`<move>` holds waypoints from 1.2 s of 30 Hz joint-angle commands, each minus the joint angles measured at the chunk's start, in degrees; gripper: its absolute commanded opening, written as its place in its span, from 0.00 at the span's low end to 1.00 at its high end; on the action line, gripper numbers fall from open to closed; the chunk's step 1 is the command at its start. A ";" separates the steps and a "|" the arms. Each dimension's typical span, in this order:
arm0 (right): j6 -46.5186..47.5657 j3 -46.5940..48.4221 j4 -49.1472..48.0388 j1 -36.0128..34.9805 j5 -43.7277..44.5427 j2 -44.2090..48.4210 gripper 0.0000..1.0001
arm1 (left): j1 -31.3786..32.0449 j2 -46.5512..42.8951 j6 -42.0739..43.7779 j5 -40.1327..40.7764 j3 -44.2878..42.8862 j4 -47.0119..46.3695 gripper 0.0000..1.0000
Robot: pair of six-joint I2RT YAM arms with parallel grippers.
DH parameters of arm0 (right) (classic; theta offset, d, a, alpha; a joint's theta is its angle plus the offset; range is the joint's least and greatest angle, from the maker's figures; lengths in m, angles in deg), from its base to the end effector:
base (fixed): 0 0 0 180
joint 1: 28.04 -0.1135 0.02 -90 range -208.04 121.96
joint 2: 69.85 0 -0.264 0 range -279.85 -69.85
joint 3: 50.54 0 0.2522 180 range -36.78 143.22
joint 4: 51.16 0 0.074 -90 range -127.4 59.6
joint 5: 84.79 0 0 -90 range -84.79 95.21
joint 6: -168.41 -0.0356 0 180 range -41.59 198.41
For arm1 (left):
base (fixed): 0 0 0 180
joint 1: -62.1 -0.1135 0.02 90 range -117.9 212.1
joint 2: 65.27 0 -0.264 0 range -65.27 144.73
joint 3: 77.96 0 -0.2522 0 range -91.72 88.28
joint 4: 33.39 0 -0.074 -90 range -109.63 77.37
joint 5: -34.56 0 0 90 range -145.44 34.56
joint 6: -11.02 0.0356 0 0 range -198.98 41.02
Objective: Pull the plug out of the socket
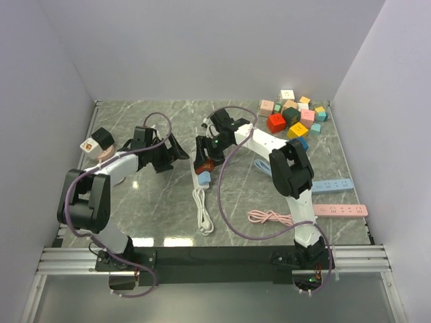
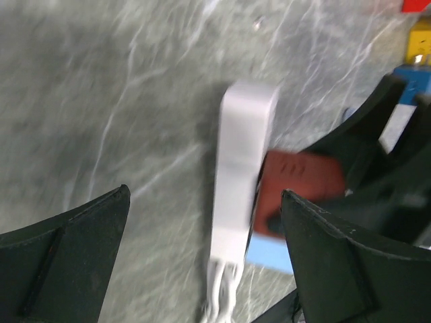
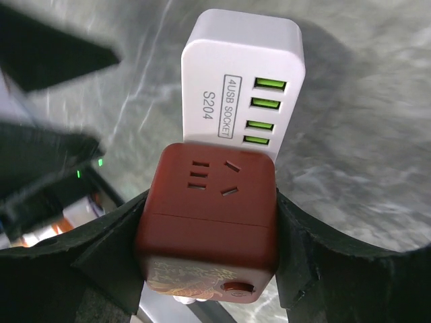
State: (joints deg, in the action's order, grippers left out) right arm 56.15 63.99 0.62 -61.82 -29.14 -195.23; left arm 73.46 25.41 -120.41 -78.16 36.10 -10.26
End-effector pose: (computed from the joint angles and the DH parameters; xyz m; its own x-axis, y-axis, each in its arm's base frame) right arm 0.3779 0.2770 0.1895 -0.9387 -0.2517 -0.2357 -0.3448 0.6886 0.6379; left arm 0.3148 -0.0773 0.1927 -0.8335 -0.4551 -0.3134 -0.1544 0.7364 -0.6586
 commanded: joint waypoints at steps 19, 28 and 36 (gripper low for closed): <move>0.64 3.02 -9.02 -0.94 -11.27 2.34 0.00 | 4.99 12.95 -1.46 -4.08 -4.25 -13.84 0.83; 1.78 5.31 -3.75 -0.32 -6.70 1.72 0.00 | 5.17 13.74 -0.24 -5.14 -3.10 -13.33 0.11; 5.39 4.88 1.54 7.66 -5.02 5.22 0.00 | 5.17 13.30 5.39 -1.28 0.06 -10.07 0.01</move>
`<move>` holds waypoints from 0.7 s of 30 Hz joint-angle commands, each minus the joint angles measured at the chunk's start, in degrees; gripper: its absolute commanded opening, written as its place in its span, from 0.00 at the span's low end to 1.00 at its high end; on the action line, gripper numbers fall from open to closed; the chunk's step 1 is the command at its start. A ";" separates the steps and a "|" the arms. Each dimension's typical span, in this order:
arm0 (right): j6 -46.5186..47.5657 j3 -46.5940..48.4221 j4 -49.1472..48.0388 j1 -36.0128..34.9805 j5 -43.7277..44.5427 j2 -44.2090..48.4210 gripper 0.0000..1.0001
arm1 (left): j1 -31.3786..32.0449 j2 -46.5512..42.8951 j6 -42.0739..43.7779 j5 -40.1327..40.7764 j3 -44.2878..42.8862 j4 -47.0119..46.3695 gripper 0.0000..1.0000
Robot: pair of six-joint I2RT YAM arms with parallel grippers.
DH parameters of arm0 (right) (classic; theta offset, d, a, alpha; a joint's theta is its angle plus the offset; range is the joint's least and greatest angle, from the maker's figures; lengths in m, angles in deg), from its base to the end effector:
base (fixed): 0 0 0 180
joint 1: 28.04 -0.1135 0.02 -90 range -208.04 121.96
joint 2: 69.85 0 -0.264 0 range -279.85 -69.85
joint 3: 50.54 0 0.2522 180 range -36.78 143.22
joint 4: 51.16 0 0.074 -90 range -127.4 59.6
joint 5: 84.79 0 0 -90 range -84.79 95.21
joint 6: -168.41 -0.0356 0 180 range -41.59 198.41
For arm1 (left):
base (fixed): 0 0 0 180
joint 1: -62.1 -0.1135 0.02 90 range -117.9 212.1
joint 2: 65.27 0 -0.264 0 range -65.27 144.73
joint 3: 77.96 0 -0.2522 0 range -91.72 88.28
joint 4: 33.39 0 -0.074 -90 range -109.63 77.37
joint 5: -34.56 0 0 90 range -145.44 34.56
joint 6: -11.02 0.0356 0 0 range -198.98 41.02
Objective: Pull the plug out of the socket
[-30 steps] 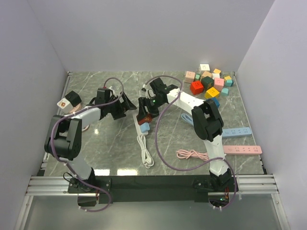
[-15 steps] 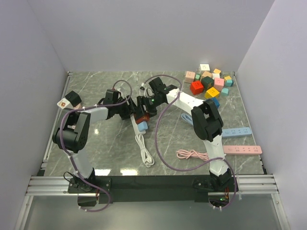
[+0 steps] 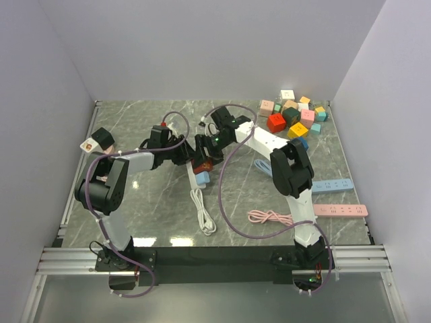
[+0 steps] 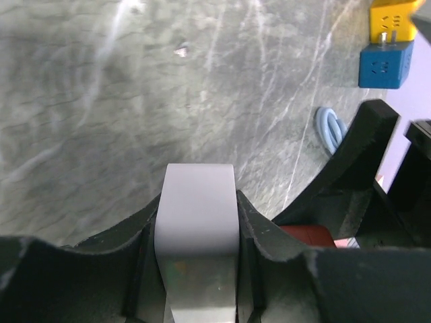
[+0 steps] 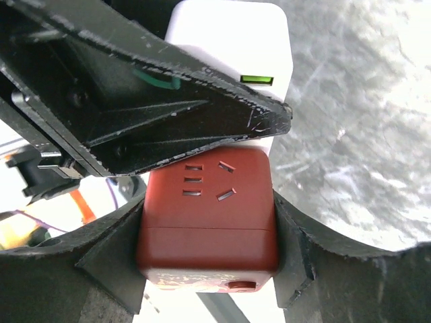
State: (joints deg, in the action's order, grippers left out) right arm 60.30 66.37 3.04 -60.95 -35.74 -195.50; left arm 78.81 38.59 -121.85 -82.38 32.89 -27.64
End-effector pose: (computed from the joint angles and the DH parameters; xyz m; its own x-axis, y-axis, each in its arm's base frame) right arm 0.3811 0.2744 0.1999 -0.9160 -0.3131 -0.2510 -0.3955 0.5991 0.6961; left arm 0.3507 -0.1221 0.1576 -0.8545 -0.3767 -0.3576 0.0070 0.6801 -0.7331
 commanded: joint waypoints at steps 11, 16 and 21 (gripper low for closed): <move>1.23 0.64 -1.25 16.82 -0.54 9.71 0.00 | -0.19 1.79 7.71 3.56 3.72 7.83 0.01; 1.85 1.62 2.00 15.77 4.46 11.73 0.00 | -0.19 2.67 7.80 3.47 3.28 9.68 0.01; 0.18 -3.57 1.38 13.92 10.97 16.65 0.00 | -0.27 3.46 8.07 3.56 2.23 10.65 0.01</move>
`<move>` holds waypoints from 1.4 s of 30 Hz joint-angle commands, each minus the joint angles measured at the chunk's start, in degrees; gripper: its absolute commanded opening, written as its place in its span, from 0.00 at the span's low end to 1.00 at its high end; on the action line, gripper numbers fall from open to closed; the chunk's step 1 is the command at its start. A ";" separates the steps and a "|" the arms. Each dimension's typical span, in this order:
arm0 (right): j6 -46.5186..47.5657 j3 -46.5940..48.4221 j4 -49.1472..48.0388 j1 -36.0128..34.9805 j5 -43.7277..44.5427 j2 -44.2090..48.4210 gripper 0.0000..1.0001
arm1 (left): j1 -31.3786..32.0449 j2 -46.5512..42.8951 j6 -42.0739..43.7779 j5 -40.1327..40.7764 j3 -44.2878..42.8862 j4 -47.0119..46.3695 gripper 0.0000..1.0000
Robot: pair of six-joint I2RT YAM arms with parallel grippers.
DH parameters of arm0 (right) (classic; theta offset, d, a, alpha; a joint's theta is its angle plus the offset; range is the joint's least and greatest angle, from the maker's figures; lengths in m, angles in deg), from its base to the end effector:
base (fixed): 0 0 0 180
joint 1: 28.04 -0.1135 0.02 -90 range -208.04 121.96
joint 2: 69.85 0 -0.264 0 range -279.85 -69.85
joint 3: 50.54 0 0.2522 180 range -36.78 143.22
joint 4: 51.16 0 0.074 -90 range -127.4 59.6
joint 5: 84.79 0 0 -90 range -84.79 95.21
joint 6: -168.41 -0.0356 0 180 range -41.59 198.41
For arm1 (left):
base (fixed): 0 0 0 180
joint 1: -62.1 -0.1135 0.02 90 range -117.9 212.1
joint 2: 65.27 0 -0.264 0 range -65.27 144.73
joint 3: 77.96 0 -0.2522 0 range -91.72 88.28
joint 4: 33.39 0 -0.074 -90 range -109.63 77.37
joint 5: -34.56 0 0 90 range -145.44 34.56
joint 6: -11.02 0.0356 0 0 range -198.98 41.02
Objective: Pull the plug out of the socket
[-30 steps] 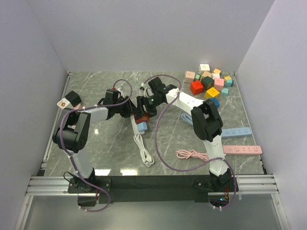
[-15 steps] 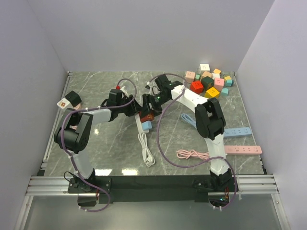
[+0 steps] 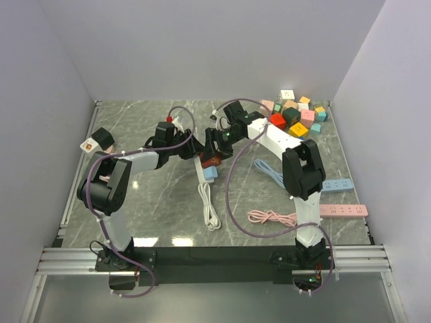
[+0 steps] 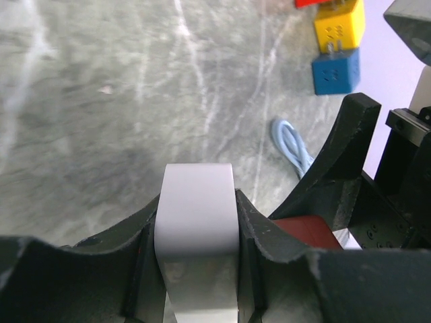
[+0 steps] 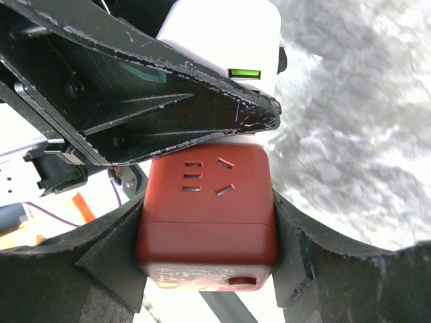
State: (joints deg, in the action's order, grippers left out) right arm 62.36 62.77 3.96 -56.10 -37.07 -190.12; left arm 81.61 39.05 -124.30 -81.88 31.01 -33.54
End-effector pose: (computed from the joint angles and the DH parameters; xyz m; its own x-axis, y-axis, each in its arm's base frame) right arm 0.3862 0.2330 0.2223 -0.9224 -0.2599 -0.2856 -0.3860 0.6000 0.7007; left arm 0.3574 -0.1434 0.1730 -0.8248 -0.3832 -0.4157 0.0910 0.6357 -0.7665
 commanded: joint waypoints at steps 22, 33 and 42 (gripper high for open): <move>1.56 -1.54 -1.10 12.23 -23.80 12.51 0.00 | -4.39 6.26 11.04 0.95 -2.49 19.89 0.01; -15.91 4.44 -4.61 21.01 20.99 9.26 0.00 | -4.48 2.13 8.76 -1.60 -3.54 19.80 0.01; -33.41 9.23 -17.11 32.26 33.22 0.40 0.00 | -4.48 -0.33 6.65 -2.92 -6.27 21.38 0.01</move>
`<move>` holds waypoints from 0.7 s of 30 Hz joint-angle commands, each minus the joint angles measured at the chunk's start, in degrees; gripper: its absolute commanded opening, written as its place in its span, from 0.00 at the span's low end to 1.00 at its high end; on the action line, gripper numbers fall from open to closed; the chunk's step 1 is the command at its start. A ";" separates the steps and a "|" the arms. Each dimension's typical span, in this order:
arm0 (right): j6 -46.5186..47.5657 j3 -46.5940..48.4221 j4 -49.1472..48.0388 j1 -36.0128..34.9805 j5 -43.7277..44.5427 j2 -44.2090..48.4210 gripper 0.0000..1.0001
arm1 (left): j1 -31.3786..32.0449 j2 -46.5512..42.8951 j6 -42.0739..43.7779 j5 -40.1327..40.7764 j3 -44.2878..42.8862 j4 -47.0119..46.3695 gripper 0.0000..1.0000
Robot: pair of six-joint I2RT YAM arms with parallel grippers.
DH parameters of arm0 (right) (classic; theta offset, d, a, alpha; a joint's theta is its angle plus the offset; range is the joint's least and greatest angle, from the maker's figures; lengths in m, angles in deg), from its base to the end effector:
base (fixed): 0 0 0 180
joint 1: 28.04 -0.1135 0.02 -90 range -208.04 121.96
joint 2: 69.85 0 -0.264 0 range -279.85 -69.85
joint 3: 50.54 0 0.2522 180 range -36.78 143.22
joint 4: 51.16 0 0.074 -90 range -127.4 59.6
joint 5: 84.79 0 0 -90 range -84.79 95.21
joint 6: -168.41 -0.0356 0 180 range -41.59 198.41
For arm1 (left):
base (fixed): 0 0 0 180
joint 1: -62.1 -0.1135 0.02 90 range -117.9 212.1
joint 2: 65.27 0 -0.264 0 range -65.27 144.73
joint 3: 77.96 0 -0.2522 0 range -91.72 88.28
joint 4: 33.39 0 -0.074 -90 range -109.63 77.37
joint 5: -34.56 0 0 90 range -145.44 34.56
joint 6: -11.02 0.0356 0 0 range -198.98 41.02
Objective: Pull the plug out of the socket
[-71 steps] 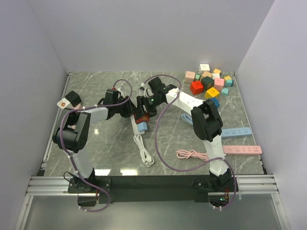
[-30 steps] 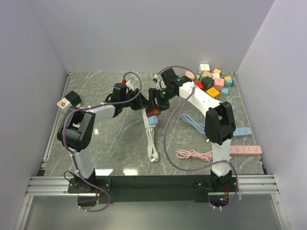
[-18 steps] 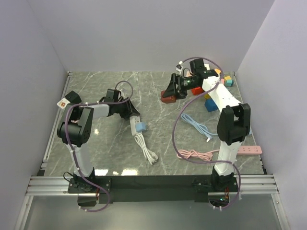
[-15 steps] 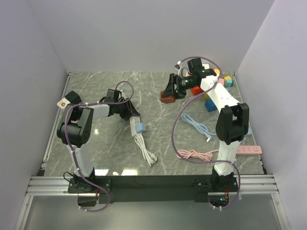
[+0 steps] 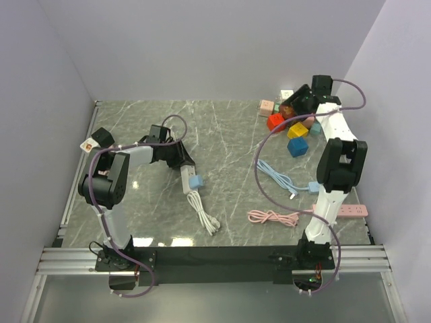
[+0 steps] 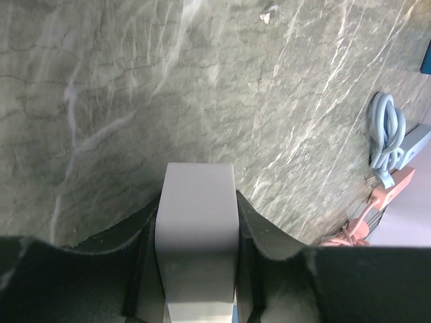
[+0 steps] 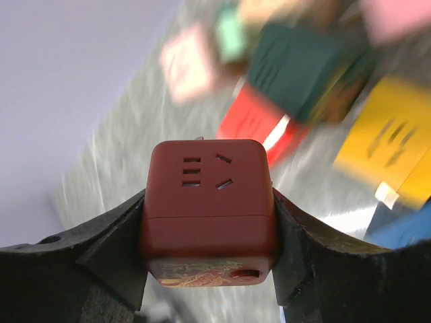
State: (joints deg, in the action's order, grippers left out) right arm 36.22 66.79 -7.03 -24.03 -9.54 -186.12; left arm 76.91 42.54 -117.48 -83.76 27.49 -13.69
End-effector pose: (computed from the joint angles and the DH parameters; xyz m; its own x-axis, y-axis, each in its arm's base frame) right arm 0.4677 -0.0237 0.2809 -0.5839 0.6920 -0.4245 0.3701 0.6923 0.6194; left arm 0.3583 -0.1122 0.1424 -0.9160 -0.3247 -0.2357 -0.0881 0.7359 -0.6713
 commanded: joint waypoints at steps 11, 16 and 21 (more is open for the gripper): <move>-14.32 30.67 -5.00 4.08 -0.81 -22.39 0.25 | 0.22 -1.38 -1.58 -1.39 -4.15 1.54 0.01; -15.29 27.14 -6.64 4.16 -0.20 -21.20 0.74 | 0.22 1.00 -2.28 -2.00 -6.35 1.62 0.01; -12.83 24.40 -6.02 4.07 -0.02 -17.07 0.85 | 0.22 2.75 -2.54 -2.36 -8.28 1.80 0.01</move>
State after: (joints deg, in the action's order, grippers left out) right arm 22.12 91.81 -12.47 -20.36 -9.45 -209.68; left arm 76.93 44.73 -118.35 -83.65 21.98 -11.20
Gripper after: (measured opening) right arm 0.830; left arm 0.396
